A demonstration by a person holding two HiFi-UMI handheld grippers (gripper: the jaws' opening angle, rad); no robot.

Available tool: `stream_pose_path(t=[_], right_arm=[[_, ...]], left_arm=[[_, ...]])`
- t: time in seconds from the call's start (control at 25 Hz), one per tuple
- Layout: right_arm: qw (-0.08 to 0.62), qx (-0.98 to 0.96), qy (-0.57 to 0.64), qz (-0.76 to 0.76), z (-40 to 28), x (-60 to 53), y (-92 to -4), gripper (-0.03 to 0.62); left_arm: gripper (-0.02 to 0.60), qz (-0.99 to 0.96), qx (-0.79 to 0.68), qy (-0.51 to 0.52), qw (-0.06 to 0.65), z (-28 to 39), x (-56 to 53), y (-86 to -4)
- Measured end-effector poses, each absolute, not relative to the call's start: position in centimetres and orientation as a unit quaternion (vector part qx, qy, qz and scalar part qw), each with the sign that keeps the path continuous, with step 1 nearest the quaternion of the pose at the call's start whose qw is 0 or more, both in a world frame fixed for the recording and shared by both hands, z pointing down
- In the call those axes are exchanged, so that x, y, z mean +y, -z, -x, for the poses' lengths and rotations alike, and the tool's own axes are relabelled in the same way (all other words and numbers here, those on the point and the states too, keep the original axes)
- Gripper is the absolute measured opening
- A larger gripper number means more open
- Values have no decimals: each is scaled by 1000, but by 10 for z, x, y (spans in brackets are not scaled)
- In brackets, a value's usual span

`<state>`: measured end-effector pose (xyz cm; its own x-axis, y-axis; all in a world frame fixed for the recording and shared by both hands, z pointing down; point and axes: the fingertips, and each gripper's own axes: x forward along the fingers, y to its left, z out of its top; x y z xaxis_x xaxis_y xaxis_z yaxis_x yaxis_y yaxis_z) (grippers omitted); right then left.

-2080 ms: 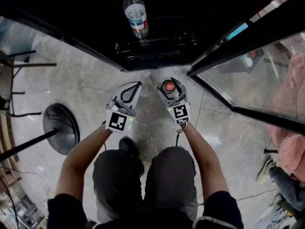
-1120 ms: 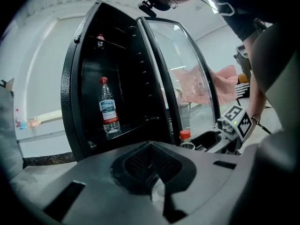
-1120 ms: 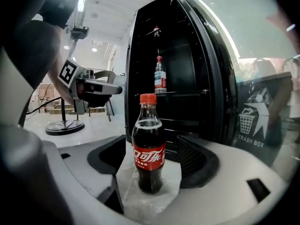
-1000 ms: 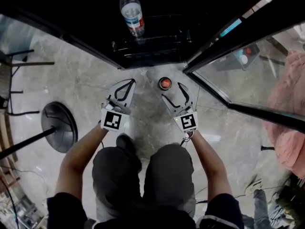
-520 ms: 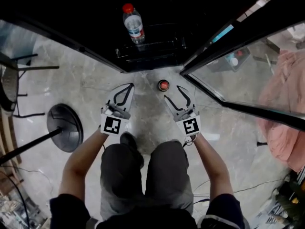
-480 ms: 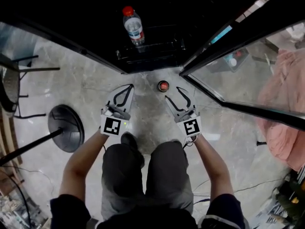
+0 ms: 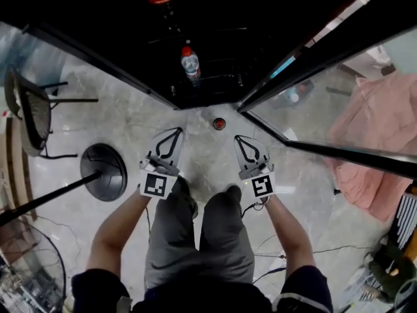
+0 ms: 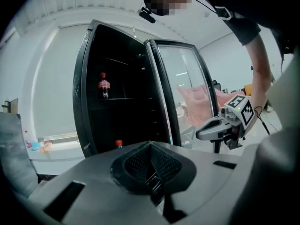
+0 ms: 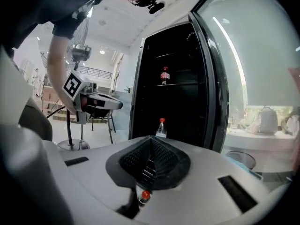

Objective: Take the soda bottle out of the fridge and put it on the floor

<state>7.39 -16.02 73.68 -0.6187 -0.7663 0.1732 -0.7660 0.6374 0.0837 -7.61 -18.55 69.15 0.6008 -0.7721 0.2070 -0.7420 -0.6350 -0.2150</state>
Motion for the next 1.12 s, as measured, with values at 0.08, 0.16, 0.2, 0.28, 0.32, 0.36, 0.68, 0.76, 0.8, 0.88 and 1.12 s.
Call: stream_pose_path(t=[0.08,0.16,0.2,0.28,0.32,0.36,0.68,0.76,0.8,0.88,1.12], right_arm=[[103,-900,0,-423,-71,-158,-711,20],[115,-902,4,-415,-64,-155,-688,20],[118,-903,6,-412,-59,-153,-676,19],[113,-905,3,-411,-51,-150,-653,19],[113,-904,-1,-411,-49,-149,-643,19],[119,-904,-5,-409,-49,-146,-635,19],[109,-903,-18,-416,-47,-132,-508,18],[108,-897,-34,-427,-51,-128,-479,19],[122,-893,-43,-431,-55,-126,-469,18],[127,-888,-45,-439,-57,-124,-441,18],[103,-886,-26,-452,-62,-124,-351,18]], left_arm=[[21,890,429,143,48,79,-181,-665],[21,888,440,128,34,85,-179,-640],[21,887,447,117,26,88,-177,-628],[21,884,453,115,15,93,-172,-609],[21,883,454,121,11,95,-170,-601],[21,881,456,123,6,95,-169,-593],[21,868,485,102,-10,94,-162,-485],[21,866,492,94,-13,90,-158,-455],[21,865,494,92,-18,88,-156,-442],[21,865,495,84,-15,86,-151,-411],[21,856,511,77,-9,93,-139,-340]])
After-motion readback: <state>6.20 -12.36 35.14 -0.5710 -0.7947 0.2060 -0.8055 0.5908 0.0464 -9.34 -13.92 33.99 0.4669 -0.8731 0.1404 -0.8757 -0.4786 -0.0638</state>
